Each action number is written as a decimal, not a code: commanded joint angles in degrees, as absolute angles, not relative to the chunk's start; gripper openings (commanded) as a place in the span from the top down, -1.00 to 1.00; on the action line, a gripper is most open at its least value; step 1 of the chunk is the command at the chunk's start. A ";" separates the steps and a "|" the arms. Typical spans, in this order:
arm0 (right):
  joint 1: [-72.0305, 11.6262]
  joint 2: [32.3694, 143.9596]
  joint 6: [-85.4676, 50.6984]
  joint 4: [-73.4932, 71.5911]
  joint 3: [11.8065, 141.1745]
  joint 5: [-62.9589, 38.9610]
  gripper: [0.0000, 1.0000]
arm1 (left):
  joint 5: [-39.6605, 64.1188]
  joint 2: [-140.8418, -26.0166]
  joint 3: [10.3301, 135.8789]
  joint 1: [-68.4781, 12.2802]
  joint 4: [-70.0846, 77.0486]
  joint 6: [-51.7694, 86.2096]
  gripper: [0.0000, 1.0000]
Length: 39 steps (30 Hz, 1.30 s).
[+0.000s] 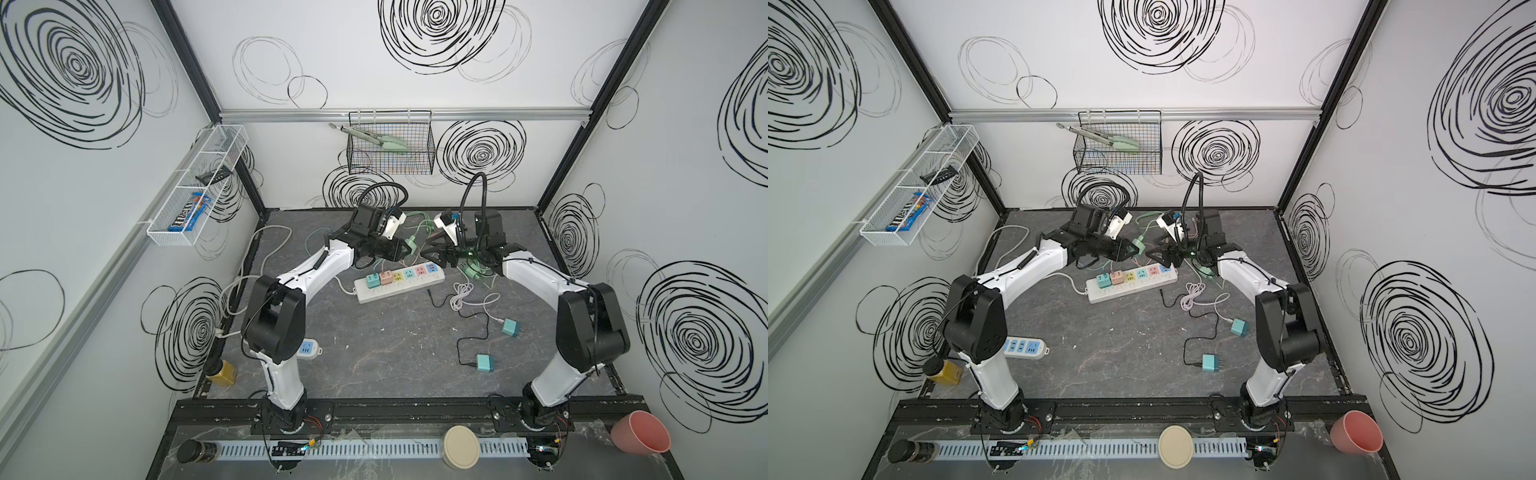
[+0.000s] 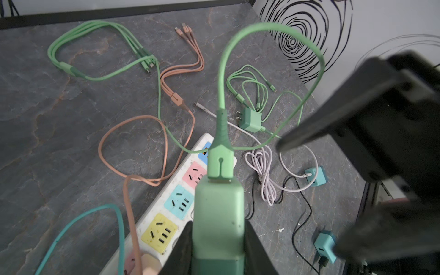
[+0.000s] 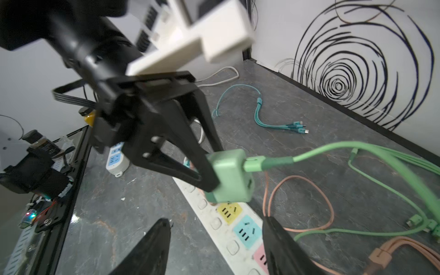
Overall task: Insert plugs into power strip
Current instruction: Pass the plug.
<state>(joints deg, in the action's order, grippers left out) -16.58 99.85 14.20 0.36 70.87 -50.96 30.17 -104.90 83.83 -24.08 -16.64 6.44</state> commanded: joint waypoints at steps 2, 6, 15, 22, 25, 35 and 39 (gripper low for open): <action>-14.88 104.74 25.08 14.50 79.37 -53.64 -0.38 | 37.09 -103.78 80.43 -22.29 -6.45 -1.72 1.00; -14.49 108.97 34.25 27.43 87.45 -54.99 -0.37 | 40.43 -102.62 77.53 -21.05 -0.84 -5.47 1.00; -16.08 109.77 43.57 32.74 92.34 -54.76 -0.36 | 51.60 -100.13 70.43 -18.80 10.59 -11.93 1.00; -19.24 108.78 49.87 35.36 93.62 -52.14 -0.29 | 53.68 -93.68 55.52 -20.48 31.83 -16.60 1.00; -20.54 107.46 54.56 37.09 92.83 -52.03 -0.23 | 53.48 -92.37 53.47 -21.22 32.96 -19.44 1.00; -24.18 104.70 62.63 43.26 93.87 -47.34 -0.17 | 50.70 -93.16 52.57 -22.32 33.22 -24.34 1.00; -24.02 104.51 63.81 45.62 93.99 -44.66 -0.17 | 49.35 -92.81 51.60 -21.91 38.01 -23.91 1.00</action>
